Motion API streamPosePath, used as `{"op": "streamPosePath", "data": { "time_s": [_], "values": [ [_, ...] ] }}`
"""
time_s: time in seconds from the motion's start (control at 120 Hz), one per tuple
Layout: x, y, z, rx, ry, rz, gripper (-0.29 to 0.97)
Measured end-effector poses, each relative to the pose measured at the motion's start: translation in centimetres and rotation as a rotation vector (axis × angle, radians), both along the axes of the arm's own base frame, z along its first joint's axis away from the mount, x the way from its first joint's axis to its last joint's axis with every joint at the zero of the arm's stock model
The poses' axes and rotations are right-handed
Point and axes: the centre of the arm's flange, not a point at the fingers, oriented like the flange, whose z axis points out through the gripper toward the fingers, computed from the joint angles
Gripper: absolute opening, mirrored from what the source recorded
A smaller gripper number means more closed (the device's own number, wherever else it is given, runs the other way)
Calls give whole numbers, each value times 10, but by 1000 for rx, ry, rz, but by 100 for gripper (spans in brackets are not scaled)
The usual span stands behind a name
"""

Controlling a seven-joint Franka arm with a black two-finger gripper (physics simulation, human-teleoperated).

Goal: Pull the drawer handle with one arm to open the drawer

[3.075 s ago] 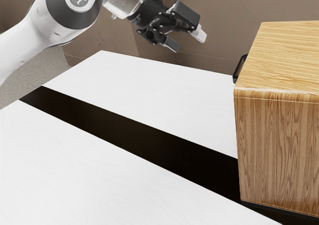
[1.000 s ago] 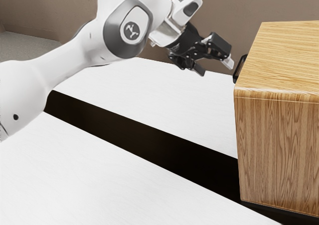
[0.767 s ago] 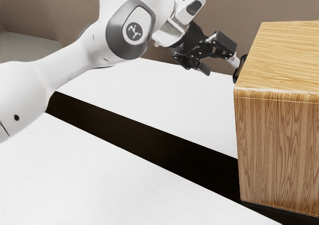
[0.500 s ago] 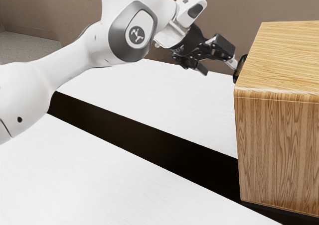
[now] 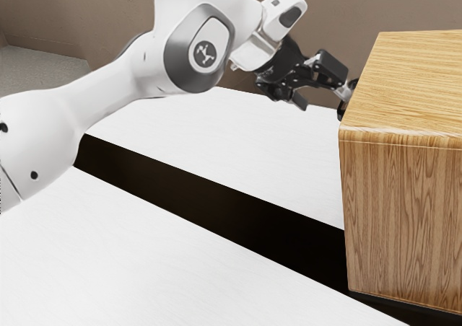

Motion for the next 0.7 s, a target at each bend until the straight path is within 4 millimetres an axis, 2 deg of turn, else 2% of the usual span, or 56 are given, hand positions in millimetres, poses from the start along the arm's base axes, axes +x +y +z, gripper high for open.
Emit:
{"op": "streamPosePath", "data": {
  "time_s": [0.2,0.375,0.517,0.7],
  "values": [
    [5,1,-11,10,15,8,68],
    [4,2,-11,46,11,14,68],
    [-1,3,-3,71,-3,19,68],
    [-4,4,-5,86,4,23,68]
  ]
}}
